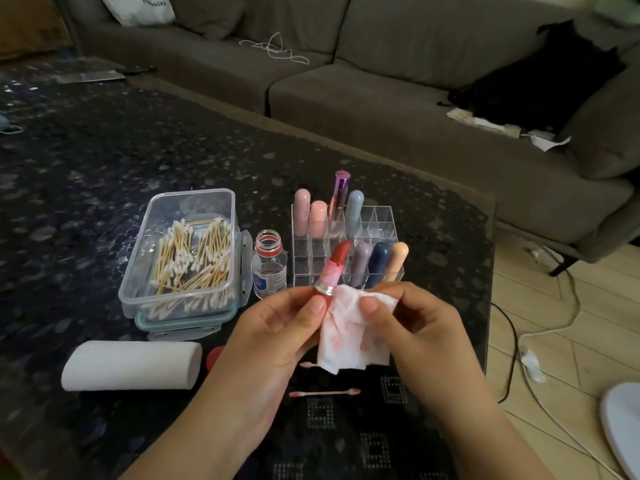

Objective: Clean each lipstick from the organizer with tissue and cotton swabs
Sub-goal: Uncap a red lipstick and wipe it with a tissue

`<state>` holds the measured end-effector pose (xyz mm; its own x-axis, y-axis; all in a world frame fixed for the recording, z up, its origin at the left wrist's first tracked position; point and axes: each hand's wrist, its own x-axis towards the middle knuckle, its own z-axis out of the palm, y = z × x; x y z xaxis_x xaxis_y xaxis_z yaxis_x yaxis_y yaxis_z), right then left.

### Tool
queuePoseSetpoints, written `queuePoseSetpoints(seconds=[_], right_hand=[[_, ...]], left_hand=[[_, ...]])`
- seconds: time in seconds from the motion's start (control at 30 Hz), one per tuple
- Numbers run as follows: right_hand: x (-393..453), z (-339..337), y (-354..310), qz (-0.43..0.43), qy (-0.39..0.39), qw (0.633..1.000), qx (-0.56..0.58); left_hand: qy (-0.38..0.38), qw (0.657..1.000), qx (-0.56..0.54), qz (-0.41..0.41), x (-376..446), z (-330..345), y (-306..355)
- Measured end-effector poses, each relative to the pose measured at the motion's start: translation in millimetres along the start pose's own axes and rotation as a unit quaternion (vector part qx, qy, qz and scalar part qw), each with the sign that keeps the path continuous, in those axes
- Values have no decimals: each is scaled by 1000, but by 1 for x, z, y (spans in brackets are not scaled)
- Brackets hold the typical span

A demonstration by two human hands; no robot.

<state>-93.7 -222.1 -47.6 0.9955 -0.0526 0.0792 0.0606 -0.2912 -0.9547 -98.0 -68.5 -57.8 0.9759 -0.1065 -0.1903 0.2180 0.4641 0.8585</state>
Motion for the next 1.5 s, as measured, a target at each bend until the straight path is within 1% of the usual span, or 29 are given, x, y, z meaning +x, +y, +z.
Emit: queuePoseSetpoints(seconds=[0.13,0.2,0.23,0.3,0.4,0.53,0.63,0.77,0.9,1.07,1.17,1.37,1.5], right_hand=[[2,-3,-2,-27,97,995,-28],[4,-1,-4,-41,112,992,-31],[4,1,-5,-44,107,993,-28],[3,7,-9,-41,74,996,-7],[1,14,-14,-15,-15,995,101],[1,16,-15,51,-82,966,240],[1,16,-13,81,-95,944,304],[0,18,-10,112,-98,934,325],[0,18,-13,119,-101,931,331],[1,17,-12,95,-128,939,304],[3,18,-7,81,-128,944,293],[4,17,-5,61,-135,942,302],[3,20,-1,41,-129,946,293]], left_hand=[[35,998,39,36,-2,1,1],[32,997,57,44,-4,1,1],[27,997,63,48,-4,2,0],[10,996,64,54,-5,2,-2],[-2,996,58,61,-5,3,-6],[0,997,46,65,-4,4,-7],[0,997,47,62,-4,4,-6],[-14,997,49,53,-3,3,-7],[-29,997,41,51,-5,5,-6],[-37,997,44,49,-5,6,-3],[-42,996,51,56,-6,6,0],[-32,996,52,68,-8,6,1],[-31,993,80,78,-9,7,4]])
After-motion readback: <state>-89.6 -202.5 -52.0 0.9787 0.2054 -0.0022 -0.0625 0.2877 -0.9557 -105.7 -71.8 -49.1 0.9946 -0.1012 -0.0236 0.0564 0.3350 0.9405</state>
